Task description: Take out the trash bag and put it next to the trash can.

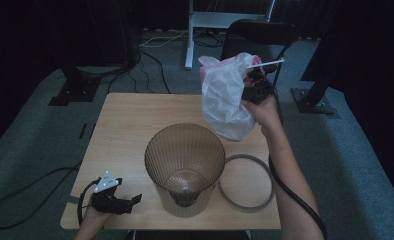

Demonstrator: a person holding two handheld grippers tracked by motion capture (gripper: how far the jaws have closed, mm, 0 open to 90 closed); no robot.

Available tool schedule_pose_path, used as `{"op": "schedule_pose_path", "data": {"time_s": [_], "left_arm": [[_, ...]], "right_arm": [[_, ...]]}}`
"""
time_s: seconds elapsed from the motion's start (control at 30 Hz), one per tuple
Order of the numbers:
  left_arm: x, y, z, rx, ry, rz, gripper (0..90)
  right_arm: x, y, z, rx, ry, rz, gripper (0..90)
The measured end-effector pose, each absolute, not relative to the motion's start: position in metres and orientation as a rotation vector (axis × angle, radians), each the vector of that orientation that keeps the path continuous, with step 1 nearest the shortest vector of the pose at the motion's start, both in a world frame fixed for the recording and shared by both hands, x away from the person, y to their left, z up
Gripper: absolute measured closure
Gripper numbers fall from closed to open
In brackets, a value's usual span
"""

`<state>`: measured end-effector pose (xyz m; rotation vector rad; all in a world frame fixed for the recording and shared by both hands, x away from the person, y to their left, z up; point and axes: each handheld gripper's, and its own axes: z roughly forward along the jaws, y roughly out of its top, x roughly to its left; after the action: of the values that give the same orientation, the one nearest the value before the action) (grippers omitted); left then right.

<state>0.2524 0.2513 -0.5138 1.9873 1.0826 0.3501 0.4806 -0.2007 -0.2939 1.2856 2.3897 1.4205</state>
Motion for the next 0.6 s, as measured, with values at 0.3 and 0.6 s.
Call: {"op": "schedule_pose_path", "data": {"time_s": [0.3,0.6], "left_arm": [[0.256,0.25,-0.528,2.026,1.111,0.315,0.0],[0.255,0.249,-0.529,2.039,1.107,0.316,0.0]], "right_arm": [[0.505,-0.189,-0.359,1.451,2.407,1.307,88.4],[0.513,-0.184,-0.402,1.585,2.429,1.233,50.4]]}}
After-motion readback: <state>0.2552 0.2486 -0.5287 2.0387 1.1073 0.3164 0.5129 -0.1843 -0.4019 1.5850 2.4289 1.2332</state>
